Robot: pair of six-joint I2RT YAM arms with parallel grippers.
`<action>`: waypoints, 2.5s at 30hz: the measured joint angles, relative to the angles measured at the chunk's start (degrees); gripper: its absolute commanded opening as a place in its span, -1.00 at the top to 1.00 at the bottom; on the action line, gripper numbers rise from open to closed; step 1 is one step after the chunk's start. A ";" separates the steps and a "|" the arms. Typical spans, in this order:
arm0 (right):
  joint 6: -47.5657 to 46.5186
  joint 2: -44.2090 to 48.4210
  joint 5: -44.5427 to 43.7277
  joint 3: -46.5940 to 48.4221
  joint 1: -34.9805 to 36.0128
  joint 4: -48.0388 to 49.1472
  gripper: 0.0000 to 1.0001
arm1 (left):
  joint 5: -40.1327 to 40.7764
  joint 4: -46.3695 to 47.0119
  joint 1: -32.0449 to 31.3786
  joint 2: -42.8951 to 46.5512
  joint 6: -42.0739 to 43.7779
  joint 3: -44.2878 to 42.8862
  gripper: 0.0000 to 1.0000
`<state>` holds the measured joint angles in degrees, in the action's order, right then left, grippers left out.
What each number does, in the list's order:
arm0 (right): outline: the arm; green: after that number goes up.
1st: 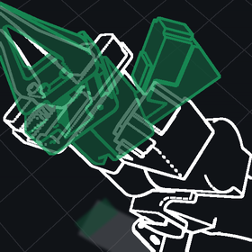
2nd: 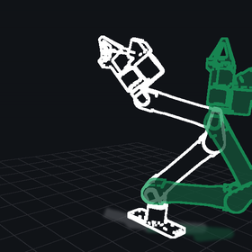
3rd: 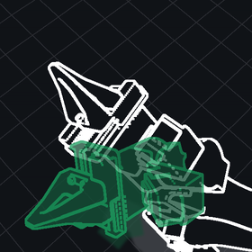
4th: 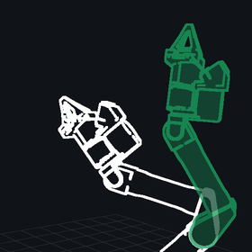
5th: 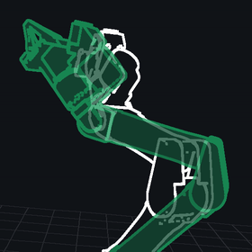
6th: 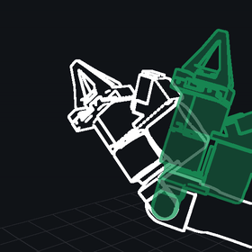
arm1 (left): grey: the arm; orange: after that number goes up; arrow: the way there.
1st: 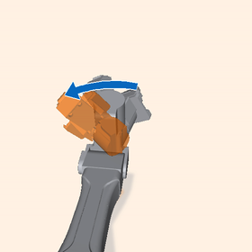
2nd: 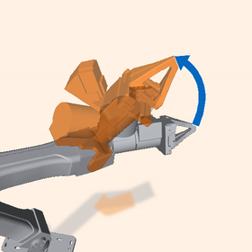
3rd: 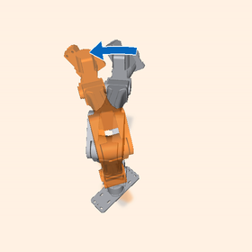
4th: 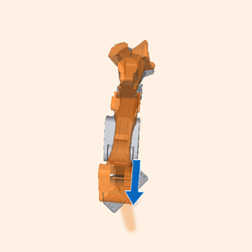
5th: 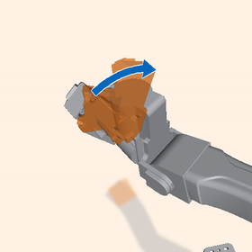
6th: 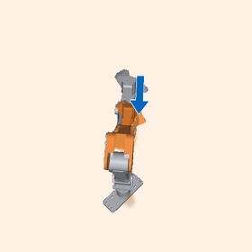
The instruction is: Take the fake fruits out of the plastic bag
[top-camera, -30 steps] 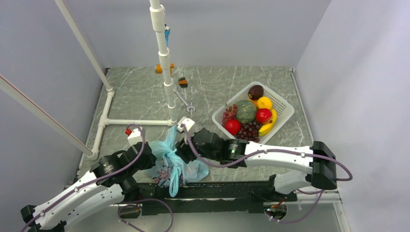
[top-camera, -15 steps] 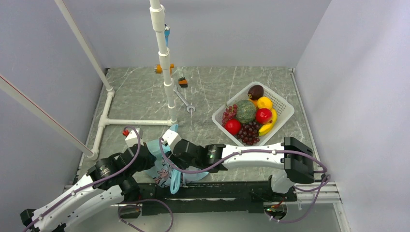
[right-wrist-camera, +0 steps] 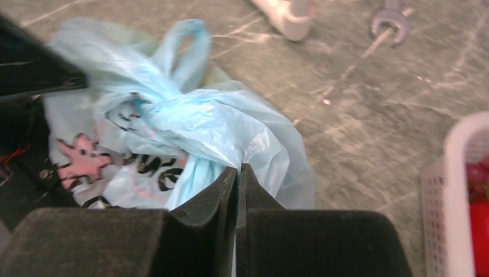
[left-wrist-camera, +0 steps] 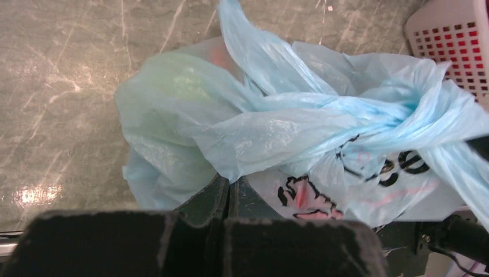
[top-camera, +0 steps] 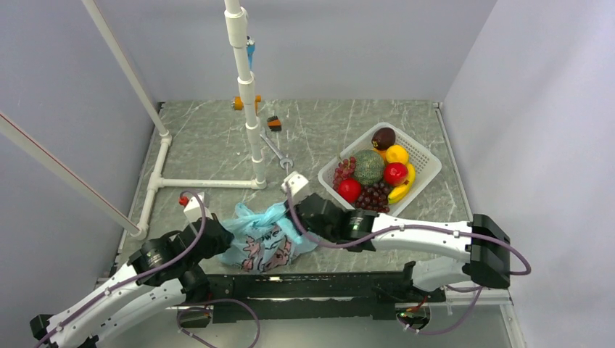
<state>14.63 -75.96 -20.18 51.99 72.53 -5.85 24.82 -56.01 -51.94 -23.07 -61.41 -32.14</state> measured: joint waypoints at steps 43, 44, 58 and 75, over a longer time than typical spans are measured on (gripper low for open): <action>2.01 8.90 16.35 -9.18 -9.79 5.40 1.00 | -24.55 11.45 9.62 -34.10 48.63 -19.82 -0.53; 1.95 8.90 16.33 -9.18 -9.79 5.38 1.00 | -25.44 11.80 10.27 -33.83 48.83 -18.99 -0.53; 2.21 10.84 11.06 -10.16 -9.84 5.11 1.00 | -28.02 14.88 13.53 -28.30 49.68 -12.72 1.00; 7.65 11.85 10.19 -12.28 -12.07 4.92 0.29 | -15.87 20.39 13.51 -10.99 49.62 -7.02 1.00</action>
<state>22.28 -64.12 -10.00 39.70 60.47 -0.93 8.95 -35.62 -38.44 -34.06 -11.79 -39.16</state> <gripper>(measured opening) 0.261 0.012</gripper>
